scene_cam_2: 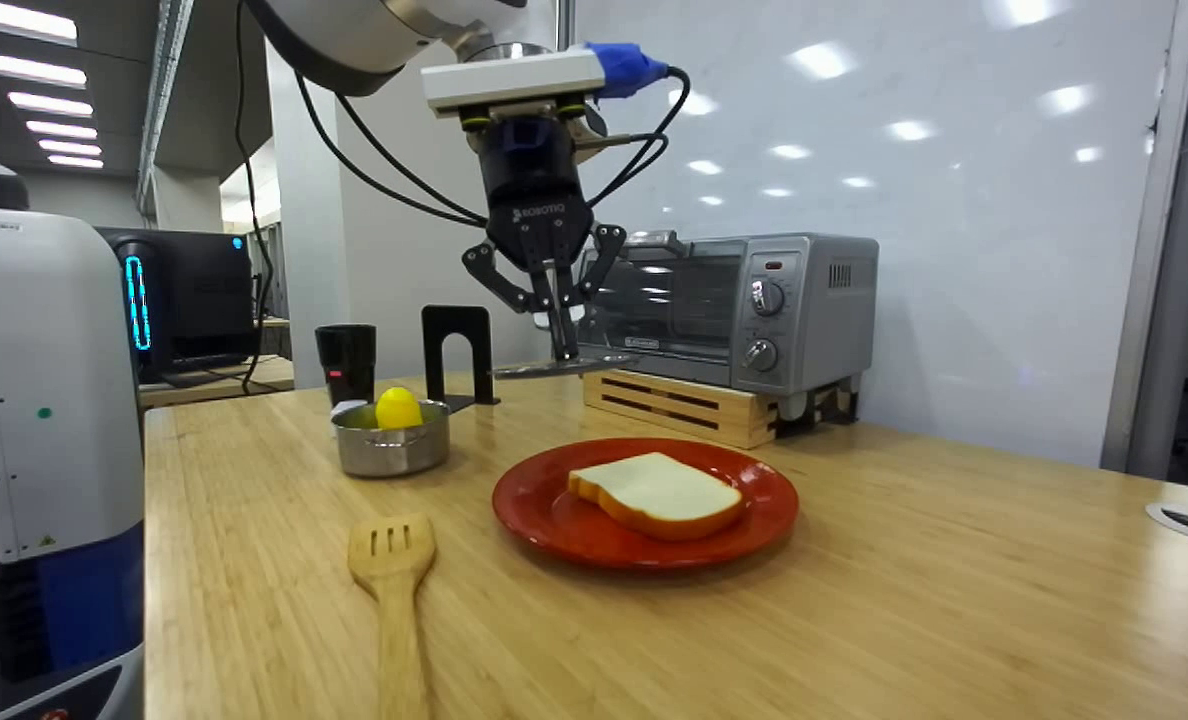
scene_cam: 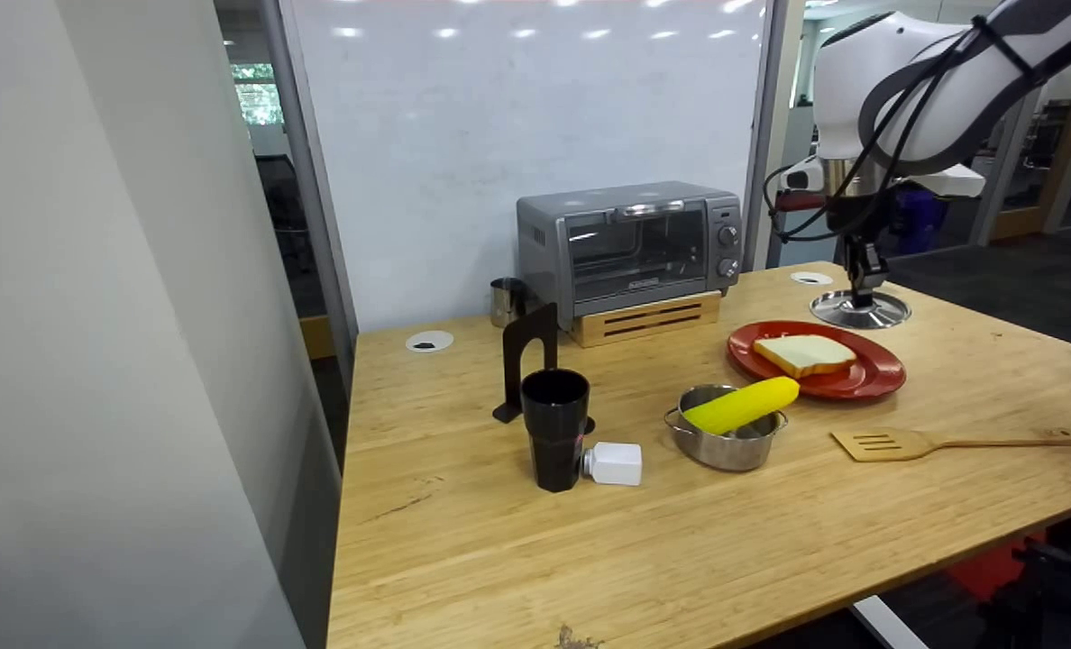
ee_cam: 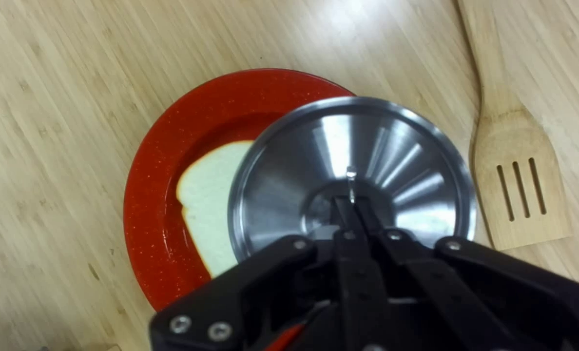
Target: Take the banana toy from the red plate, place it in the pot, and then cover the pot with the lid
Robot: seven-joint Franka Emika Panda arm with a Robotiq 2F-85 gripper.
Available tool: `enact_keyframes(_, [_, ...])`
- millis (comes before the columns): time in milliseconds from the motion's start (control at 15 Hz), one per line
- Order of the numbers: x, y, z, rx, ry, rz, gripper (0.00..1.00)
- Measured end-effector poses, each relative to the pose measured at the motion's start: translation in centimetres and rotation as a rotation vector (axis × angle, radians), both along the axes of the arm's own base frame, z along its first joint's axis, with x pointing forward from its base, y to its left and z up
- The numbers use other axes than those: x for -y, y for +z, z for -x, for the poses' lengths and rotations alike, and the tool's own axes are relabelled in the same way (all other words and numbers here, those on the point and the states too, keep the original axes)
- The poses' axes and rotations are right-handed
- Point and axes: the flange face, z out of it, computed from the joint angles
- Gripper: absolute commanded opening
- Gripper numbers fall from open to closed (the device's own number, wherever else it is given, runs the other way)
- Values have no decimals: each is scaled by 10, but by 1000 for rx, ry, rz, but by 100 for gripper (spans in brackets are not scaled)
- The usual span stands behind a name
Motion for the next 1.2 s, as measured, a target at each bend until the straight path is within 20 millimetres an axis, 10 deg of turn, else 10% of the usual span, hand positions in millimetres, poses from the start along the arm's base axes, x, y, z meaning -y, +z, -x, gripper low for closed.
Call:
enact_keyframes(533, [-10, 43, -44, 37, 215, 13, 1])
enact_keyframes(1200, [-119, 39, -97, 2, 412, -66, 1])
